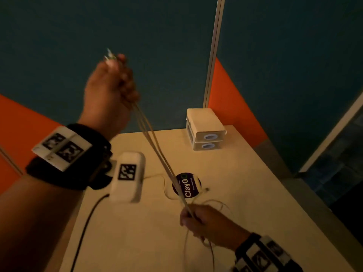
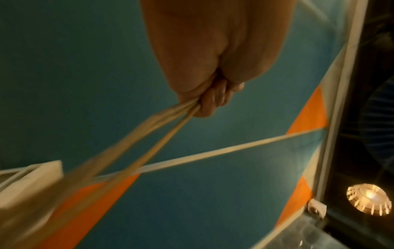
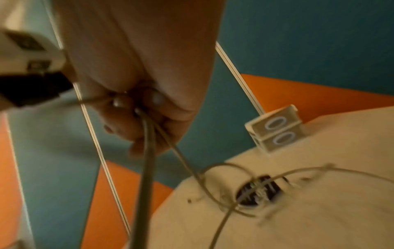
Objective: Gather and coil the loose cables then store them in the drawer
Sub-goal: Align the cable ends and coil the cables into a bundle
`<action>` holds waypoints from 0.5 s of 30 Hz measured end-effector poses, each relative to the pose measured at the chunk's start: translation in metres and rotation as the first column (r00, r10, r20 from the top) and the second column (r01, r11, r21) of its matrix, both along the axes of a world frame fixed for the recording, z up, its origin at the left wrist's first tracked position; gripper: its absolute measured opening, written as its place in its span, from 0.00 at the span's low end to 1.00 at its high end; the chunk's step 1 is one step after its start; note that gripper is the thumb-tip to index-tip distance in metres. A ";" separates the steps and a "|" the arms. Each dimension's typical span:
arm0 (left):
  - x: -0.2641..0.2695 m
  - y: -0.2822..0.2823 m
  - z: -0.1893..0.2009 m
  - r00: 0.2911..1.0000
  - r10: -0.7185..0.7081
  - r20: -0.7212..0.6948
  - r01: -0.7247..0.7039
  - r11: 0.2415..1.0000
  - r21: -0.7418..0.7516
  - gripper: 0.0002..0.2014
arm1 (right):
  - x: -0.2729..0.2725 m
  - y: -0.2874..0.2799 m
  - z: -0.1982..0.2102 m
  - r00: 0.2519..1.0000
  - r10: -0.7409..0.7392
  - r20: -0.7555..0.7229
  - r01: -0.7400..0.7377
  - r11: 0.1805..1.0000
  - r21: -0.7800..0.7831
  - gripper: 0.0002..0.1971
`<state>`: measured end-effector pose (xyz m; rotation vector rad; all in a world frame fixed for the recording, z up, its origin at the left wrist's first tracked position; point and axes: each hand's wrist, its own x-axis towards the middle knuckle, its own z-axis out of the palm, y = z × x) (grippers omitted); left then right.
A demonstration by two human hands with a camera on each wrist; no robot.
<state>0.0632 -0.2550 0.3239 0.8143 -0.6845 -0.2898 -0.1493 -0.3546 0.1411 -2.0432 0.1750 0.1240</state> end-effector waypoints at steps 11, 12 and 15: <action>0.080 0.057 -0.001 0.997 -0.010 -0.073 -0.005 0.978 -0.208 0.05 | -0.083 -0.092 -0.057 0.867 -0.479 0.138 0.463 0.670 -0.580 0.14; 0.084 0.063 -0.001 0.997 -0.013 -0.077 -0.006 0.973 -0.229 0.02 | -0.087 -0.103 -0.045 0.841 -0.518 0.158 0.489 0.600 -0.634 0.15; 0.085 0.075 0.000 0.995 0.049 -0.083 -0.062 0.985 -0.162 0.08 | -0.097 -0.123 -0.020 0.832 -0.541 0.124 0.430 0.487 -0.760 0.11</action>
